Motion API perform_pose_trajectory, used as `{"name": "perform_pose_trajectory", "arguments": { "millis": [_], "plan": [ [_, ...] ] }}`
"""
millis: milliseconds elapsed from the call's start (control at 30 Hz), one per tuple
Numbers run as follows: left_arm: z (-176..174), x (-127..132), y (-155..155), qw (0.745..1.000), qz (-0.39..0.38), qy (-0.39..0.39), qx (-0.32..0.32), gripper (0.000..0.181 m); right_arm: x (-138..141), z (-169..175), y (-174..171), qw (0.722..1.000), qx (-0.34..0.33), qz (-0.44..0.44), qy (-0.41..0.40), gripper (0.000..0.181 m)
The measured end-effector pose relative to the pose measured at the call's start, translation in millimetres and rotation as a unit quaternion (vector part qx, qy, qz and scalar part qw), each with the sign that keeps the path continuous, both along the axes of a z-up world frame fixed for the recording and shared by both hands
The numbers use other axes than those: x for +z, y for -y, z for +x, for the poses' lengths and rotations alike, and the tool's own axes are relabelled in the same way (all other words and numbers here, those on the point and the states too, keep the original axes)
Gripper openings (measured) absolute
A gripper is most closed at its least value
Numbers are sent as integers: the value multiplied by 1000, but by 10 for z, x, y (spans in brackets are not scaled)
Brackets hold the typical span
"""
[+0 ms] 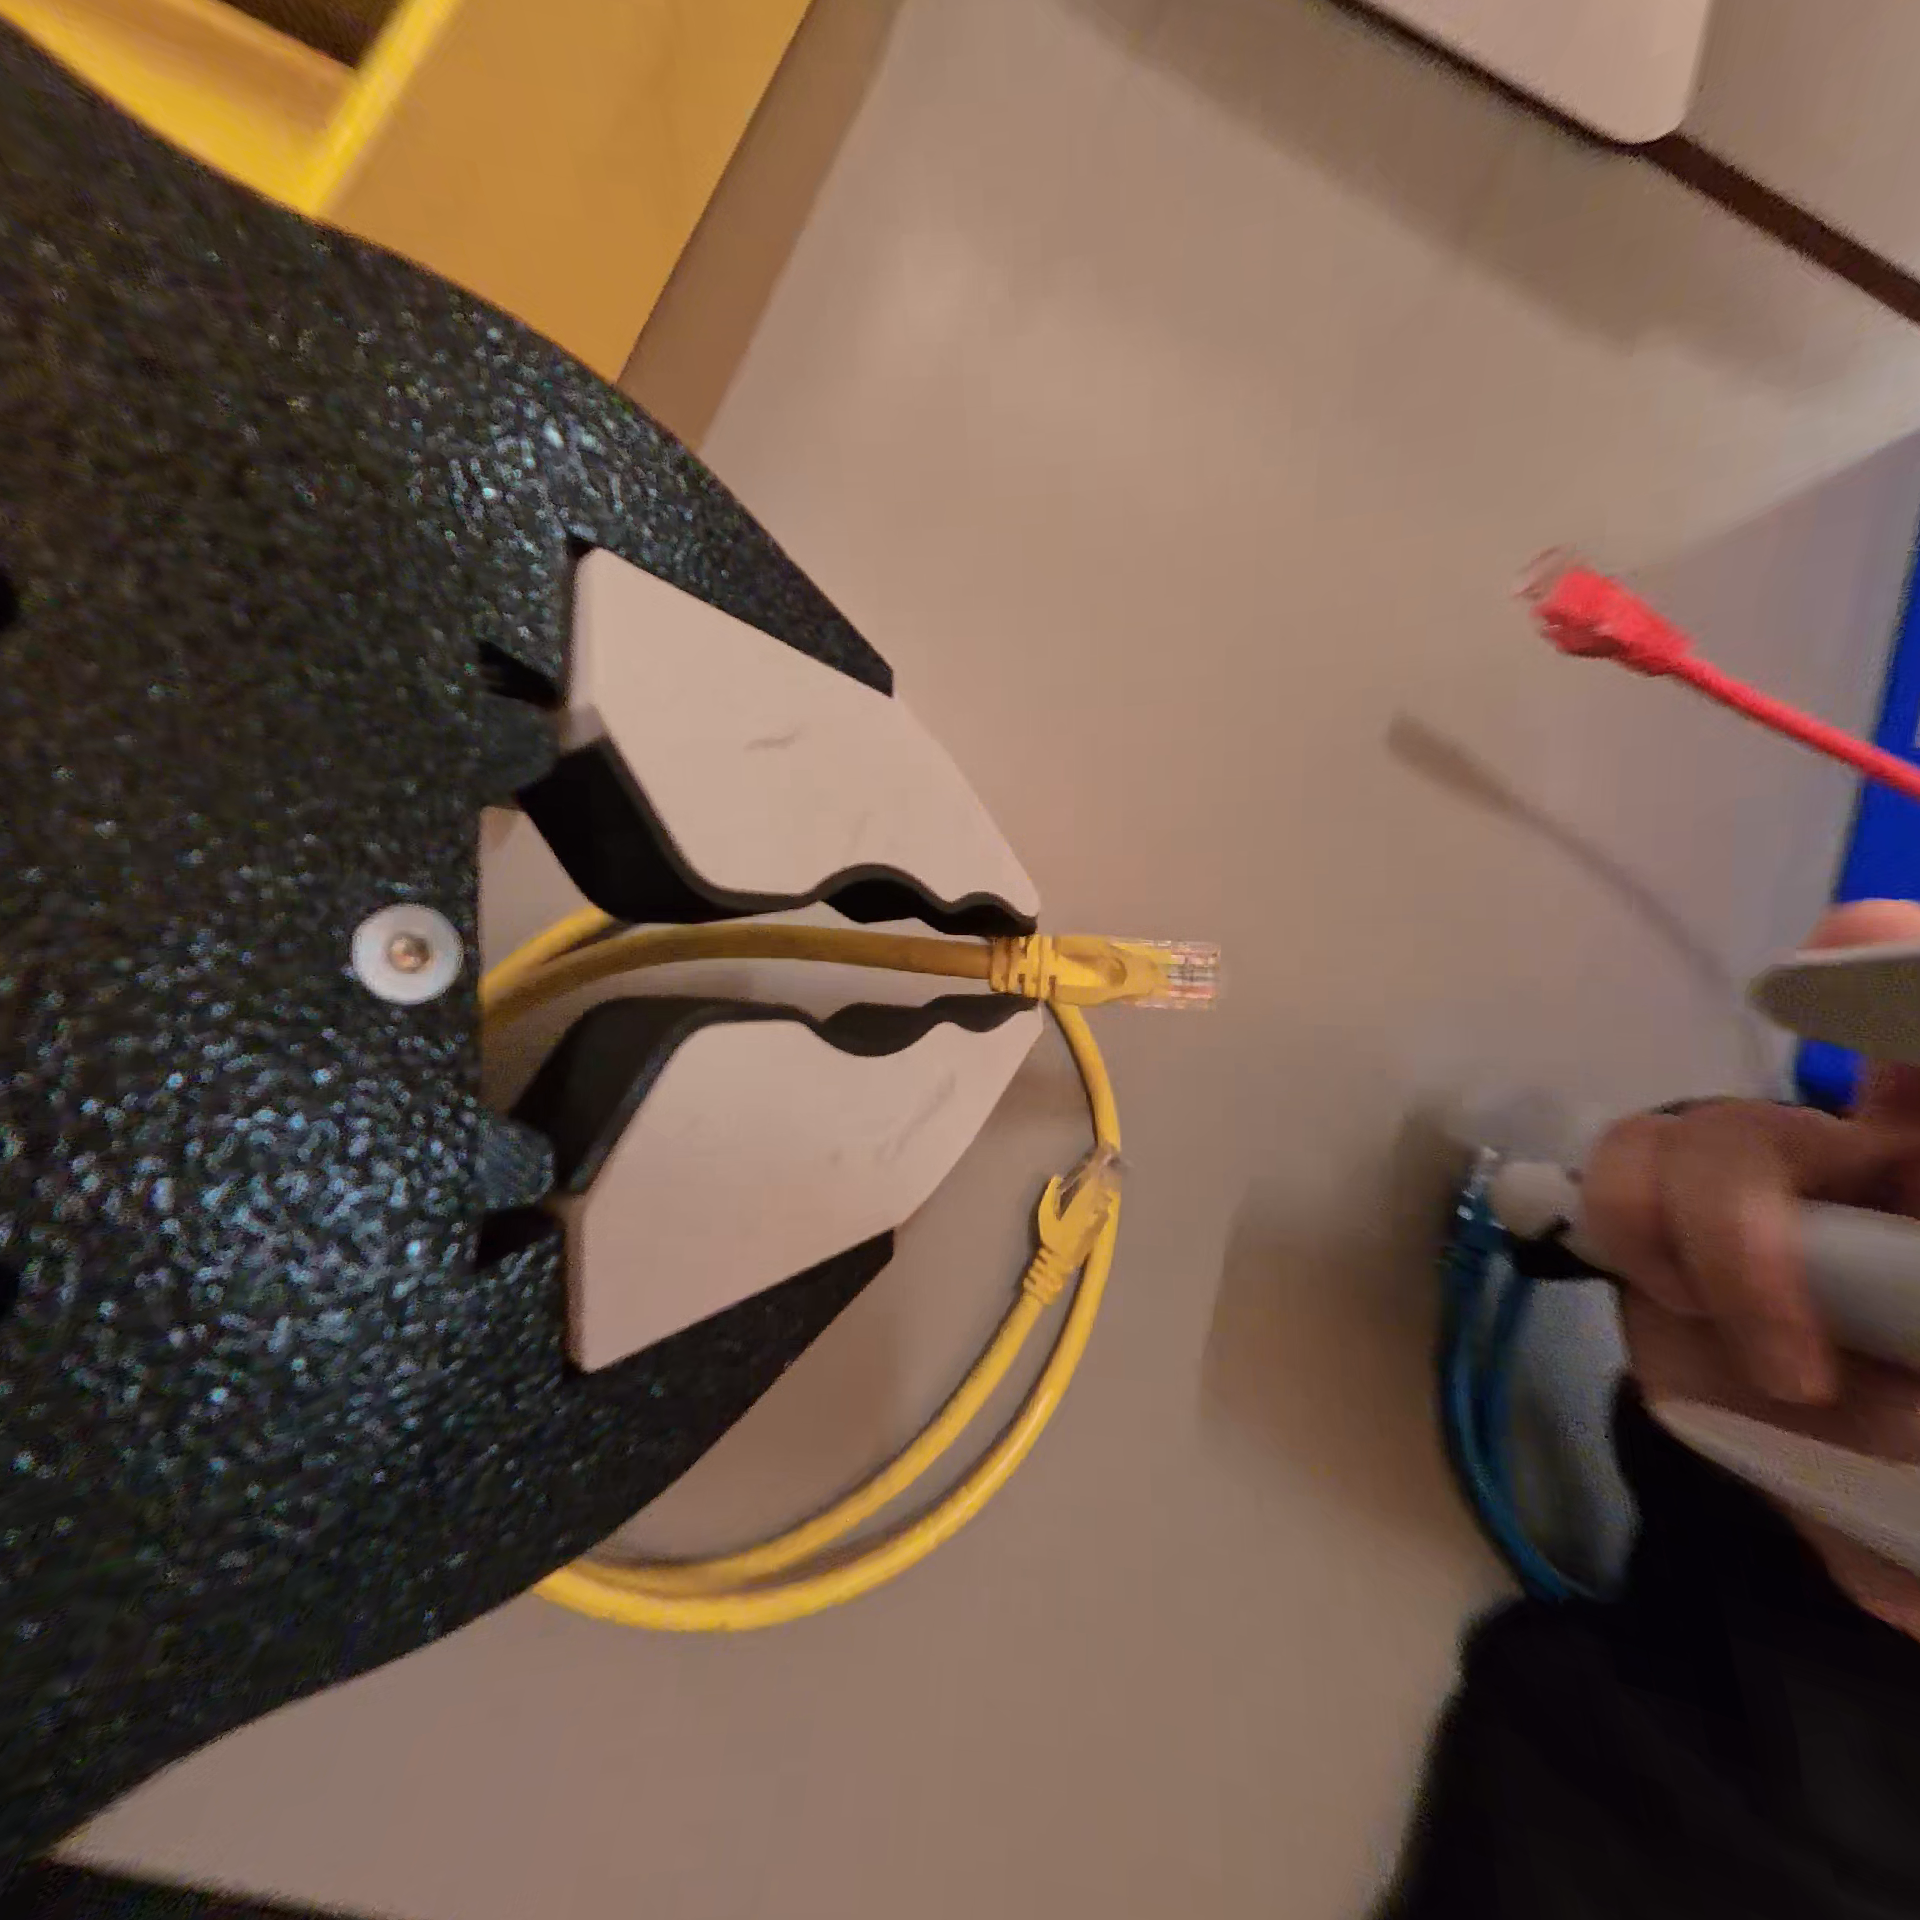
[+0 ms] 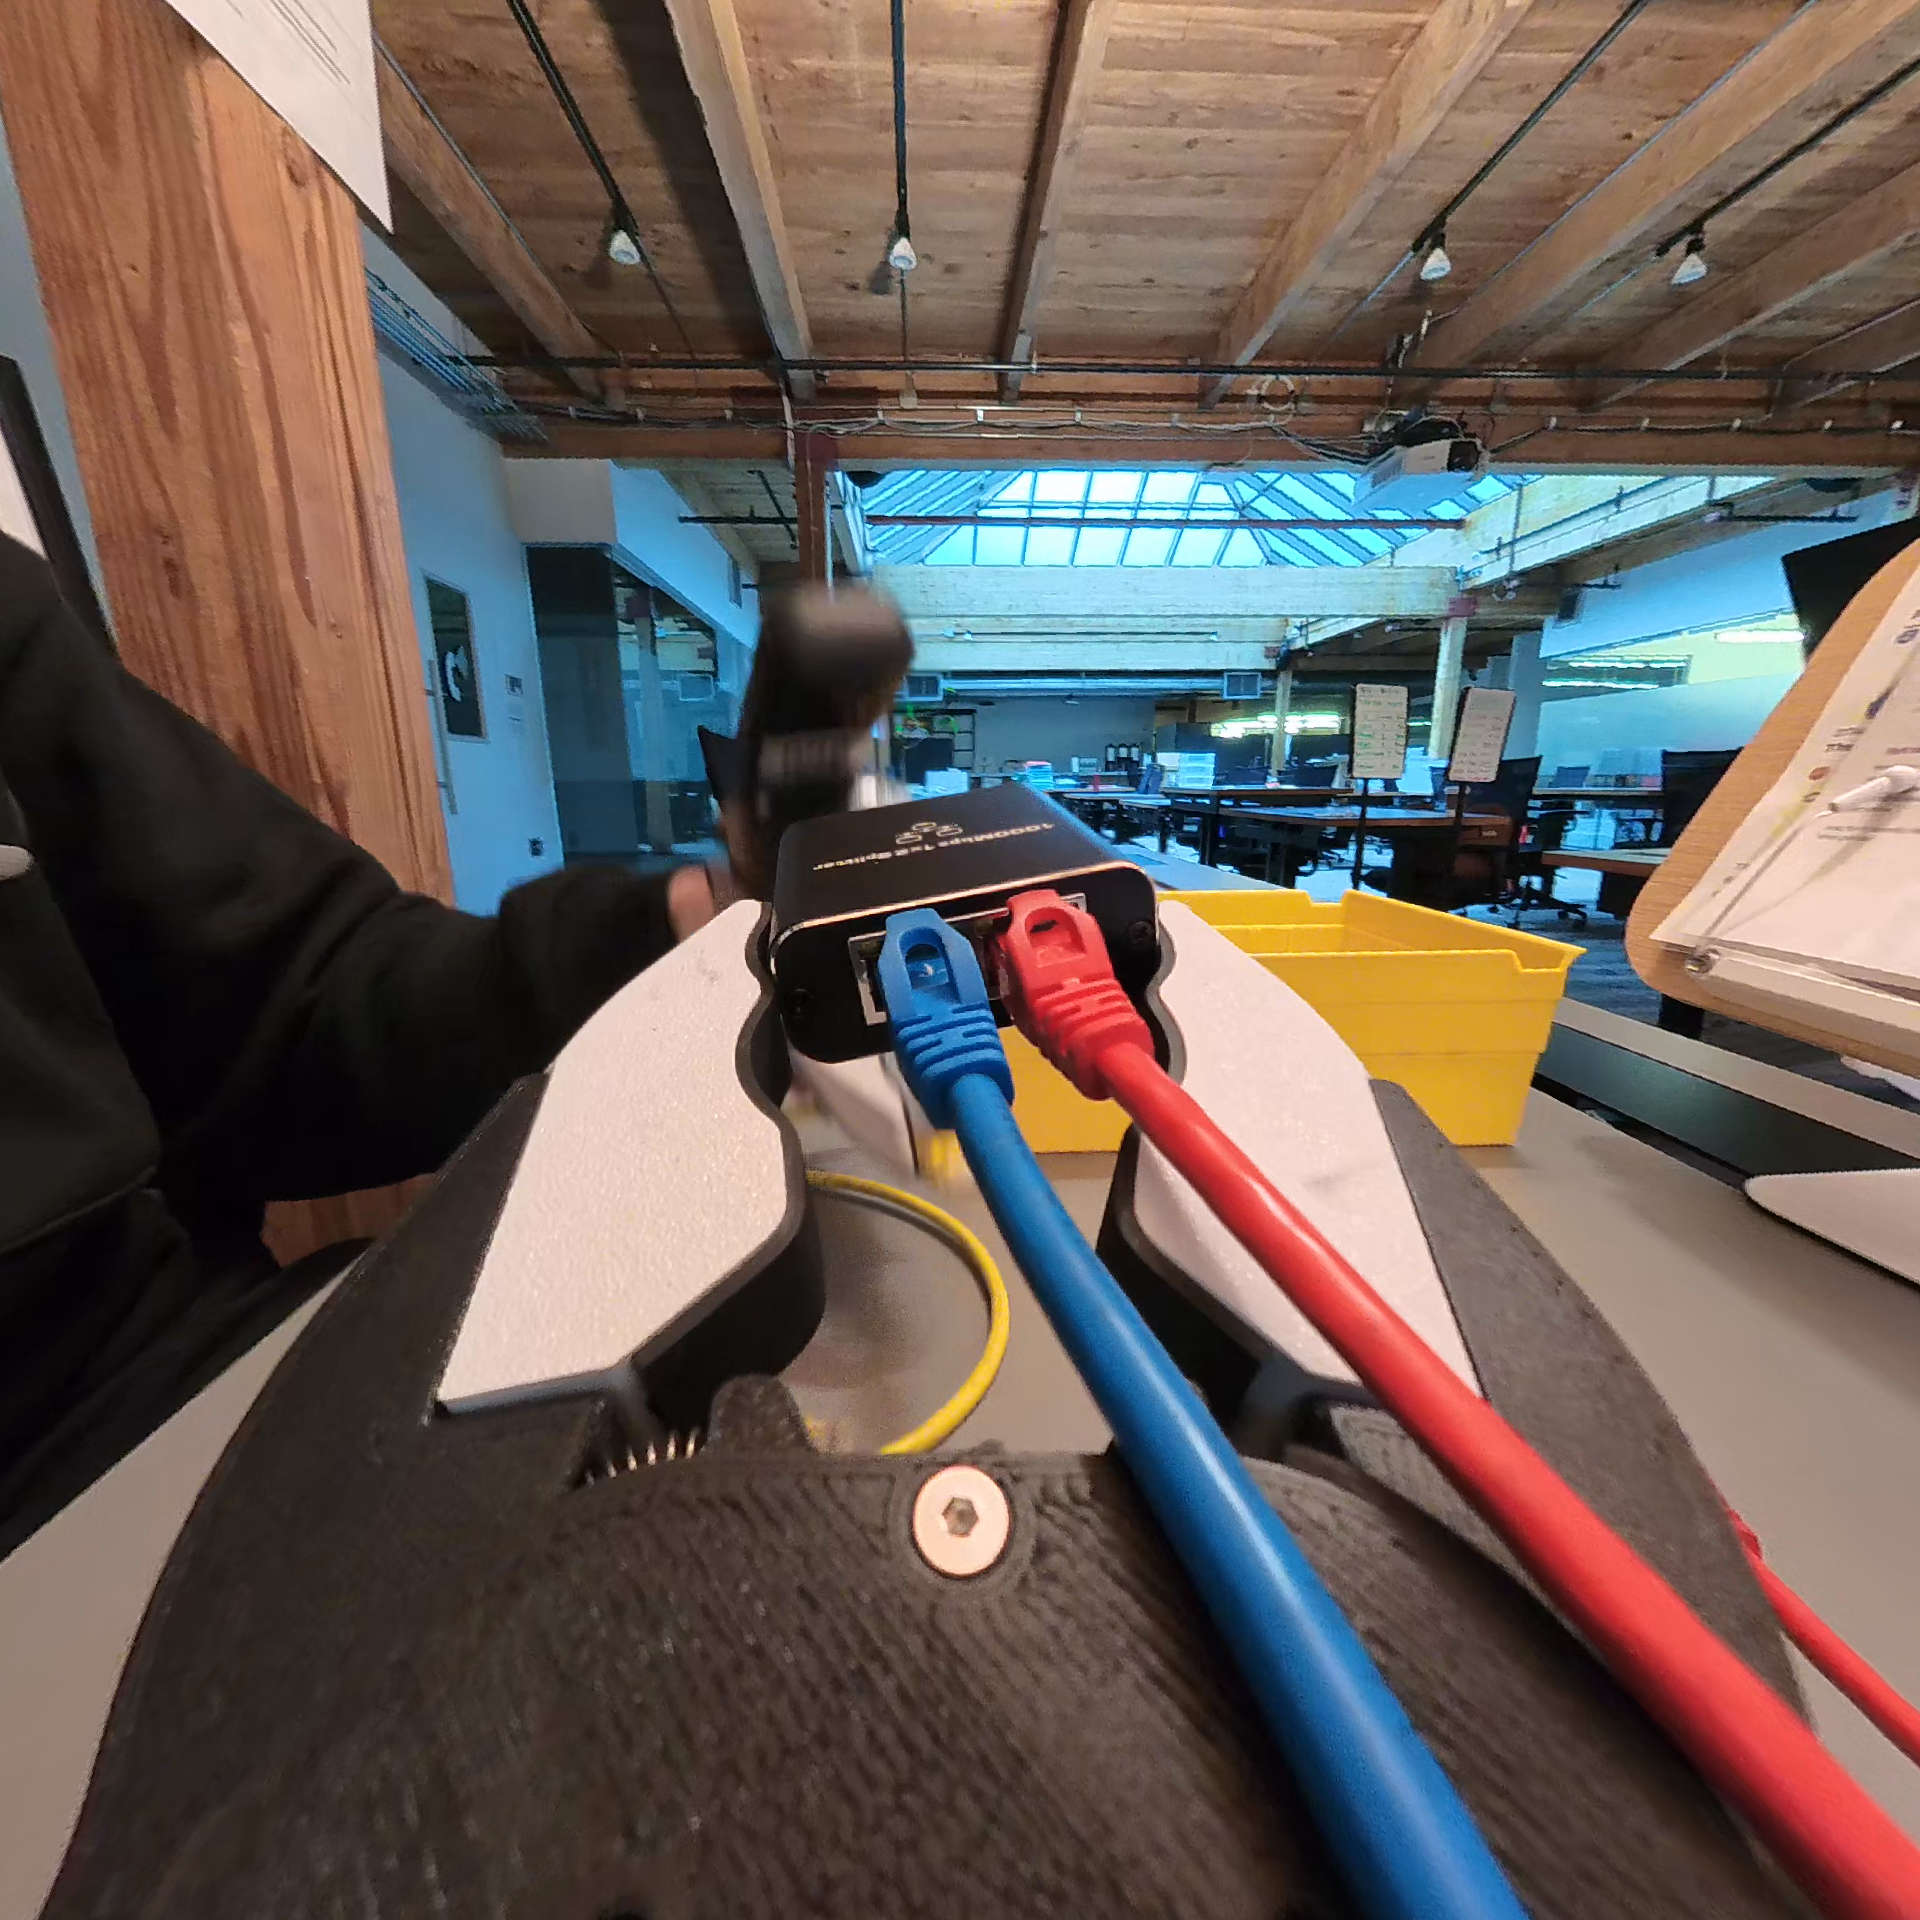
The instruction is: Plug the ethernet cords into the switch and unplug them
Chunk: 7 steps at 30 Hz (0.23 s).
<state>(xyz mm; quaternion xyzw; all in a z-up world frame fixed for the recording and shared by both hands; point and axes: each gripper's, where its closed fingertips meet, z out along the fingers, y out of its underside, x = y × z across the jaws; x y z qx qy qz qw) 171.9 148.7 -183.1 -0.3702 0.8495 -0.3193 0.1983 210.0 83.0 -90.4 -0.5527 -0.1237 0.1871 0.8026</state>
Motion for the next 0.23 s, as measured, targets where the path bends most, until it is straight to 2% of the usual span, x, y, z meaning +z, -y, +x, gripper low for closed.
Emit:
{"name": "perform_pose_trajectory", "arguments": {
  "millis": [33,133,233],
  "plan": [
    [30,134,22,1000,7,2,-8,10,-6,7,1,1000,-4,-2,5,64],
    [77,456,121,998,36,1,-46,10,-9,13,20,1000,-10,-2,17,64],
    [77,627,211,994,65,-15,-84,10,8,19,36,1000,-7,1,13,64]
  ]
}}
